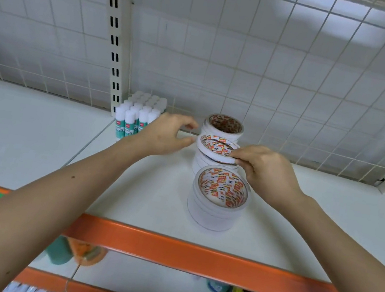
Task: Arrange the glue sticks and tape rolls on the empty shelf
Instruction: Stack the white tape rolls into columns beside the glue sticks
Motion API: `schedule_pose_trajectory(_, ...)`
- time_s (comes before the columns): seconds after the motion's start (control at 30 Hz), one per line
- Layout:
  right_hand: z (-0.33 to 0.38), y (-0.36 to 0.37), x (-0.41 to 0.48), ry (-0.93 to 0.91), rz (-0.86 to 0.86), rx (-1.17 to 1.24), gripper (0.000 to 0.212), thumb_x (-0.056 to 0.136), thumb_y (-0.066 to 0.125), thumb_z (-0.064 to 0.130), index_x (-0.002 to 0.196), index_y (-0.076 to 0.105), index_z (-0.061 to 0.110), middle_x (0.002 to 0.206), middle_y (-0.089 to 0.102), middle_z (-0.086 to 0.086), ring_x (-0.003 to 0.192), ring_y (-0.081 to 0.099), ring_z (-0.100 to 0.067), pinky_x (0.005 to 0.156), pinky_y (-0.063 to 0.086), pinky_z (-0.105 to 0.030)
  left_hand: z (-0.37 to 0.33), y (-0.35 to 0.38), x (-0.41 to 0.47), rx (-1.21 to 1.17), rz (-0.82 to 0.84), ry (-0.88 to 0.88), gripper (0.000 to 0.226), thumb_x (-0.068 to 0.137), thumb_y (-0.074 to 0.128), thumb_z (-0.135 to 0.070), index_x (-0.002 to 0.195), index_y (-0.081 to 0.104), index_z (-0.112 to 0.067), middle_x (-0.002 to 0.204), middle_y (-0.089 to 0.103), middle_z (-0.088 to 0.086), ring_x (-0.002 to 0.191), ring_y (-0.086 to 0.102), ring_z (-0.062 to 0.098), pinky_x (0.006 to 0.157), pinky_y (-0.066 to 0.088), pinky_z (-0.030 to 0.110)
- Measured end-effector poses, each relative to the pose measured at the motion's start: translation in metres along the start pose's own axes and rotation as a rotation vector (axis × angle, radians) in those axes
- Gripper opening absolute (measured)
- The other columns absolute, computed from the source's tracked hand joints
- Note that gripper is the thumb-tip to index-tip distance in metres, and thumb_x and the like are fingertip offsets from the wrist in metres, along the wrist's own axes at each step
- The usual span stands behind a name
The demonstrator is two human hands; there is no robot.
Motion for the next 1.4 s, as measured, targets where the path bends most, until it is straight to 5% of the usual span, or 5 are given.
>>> schedule_pose_trajectory(0.3,-0.008,-0.002,0.003,0.034,0.167,0.086,0.027,0.084,0.062,0.019,0.111,0.066,0.022,0.110,0.068,0.003,0.107,0.060,-0.020,0.090,0.047,-0.033,0.002,0.003,0.008,-0.008,-0.004,-0.012,0.033,0.089,0.055,-0.020,0.121,0.057,-0.011,0.122,0.061,0.002,0.113,0.055,0.015,0.093,0.038,0.021)
schedule_pose_trajectory(0.5,-0.033,-0.003,0.023,0.286,0.105,0.348,0.038,0.083,0.061,0.008,0.120,0.059,0.015,0.115,0.065,-0.005,0.099,0.056,-0.004,0.099,0.036,-0.014,0.010,0.013,0.032,-0.054,-0.016,-0.079,0.038,0.089,0.056,-0.024,0.125,0.053,-0.014,0.124,0.059,0.001,0.114,0.055,0.020,0.094,0.040,0.024)
schedule_pose_trajectory(0.8,-0.068,0.029,0.054,0.466,0.257,0.347,0.051,0.087,0.059,0.023,0.133,0.043,0.009,0.133,0.053,-0.007,0.118,0.053,-0.019,0.095,0.027,-0.013,0.021,0.029,0.066,-0.133,0.110,-0.157,0.061,0.087,0.060,-0.032,0.140,0.035,-0.014,0.141,0.045,0.001,0.119,0.051,0.016,0.102,0.039,0.028)
schedule_pose_trajectory(1.03,-0.072,0.042,0.071,0.347,0.286,0.181,0.022,0.089,0.051,0.027,0.103,0.056,0.010,0.099,0.068,-0.010,0.098,0.059,-0.025,0.069,0.026,-0.026,0.022,0.037,0.069,-0.290,0.147,-0.114,0.039,0.085,0.063,-0.019,0.122,0.055,-0.014,0.120,0.062,0.003,0.111,0.058,0.019,0.100,0.044,0.036)
schedule_pose_trajectory(1.4,-0.069,0.042,0.069,0.343,0.234,0.224,0.030,0.088,0.054,0.027,0.112,0.059,0.011,0.101,0.068,-0.013,0.102,0.058,-0.026,0.080,0.030,-0.023,0.024,0.043,0.063,-0.275,0.090,-0.054,0.046,0.088,0.058,-0.023,0.132,0.046,-0.014,0.125,0.059,0.003,0.112,0.056,0.013,0.097,0.042,0.021)
Point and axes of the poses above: each hand's wrist, its own x-axis towards the middle knuckle, its own y-axis out of the palm, z = x × y, the point moved 2 cm from there along x, towards the middle knuckle
